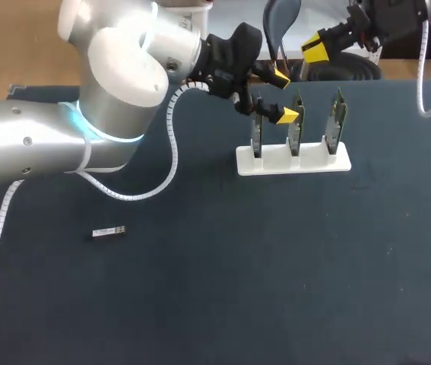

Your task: Pick up the optical module with the left hand, and insert it into the network port with the right hand.

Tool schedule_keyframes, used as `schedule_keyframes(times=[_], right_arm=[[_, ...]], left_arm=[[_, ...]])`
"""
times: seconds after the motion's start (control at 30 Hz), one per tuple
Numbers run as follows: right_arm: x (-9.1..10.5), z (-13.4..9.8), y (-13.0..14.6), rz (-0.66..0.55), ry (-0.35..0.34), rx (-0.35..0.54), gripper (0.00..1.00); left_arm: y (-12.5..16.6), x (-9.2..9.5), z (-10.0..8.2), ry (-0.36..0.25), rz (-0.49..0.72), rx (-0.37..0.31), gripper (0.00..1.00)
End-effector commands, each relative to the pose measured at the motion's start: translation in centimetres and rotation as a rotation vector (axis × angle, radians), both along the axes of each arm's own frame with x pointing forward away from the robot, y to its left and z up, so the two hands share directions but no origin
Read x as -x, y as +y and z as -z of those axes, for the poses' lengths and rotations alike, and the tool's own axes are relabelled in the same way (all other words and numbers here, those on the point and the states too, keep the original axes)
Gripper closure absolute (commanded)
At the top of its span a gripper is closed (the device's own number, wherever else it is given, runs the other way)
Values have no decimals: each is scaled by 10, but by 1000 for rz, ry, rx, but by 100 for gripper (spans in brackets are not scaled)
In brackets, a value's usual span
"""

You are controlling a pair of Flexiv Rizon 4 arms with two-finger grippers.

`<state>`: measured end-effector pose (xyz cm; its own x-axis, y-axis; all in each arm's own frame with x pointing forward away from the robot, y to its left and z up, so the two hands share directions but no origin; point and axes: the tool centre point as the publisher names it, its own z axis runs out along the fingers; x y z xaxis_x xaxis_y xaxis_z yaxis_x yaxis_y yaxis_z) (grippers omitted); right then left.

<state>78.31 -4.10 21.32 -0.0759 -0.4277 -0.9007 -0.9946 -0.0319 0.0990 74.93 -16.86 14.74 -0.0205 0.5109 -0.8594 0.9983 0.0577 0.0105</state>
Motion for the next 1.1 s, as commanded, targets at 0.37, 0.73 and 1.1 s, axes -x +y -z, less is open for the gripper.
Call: schedule_keyframes(times=[0.37,0.73,1.1], right_arm=[[2,1,-2,6,-3,-2,100],[3,1,-1,3,-1,-6,100],[5,4,0,-12,-5,2,100]], left_arm=[[1,-11,10,44,-11,-68,0],[-2,-8,10,65,7,-58,0],[-2,-8,11,66,7,-59,0]])
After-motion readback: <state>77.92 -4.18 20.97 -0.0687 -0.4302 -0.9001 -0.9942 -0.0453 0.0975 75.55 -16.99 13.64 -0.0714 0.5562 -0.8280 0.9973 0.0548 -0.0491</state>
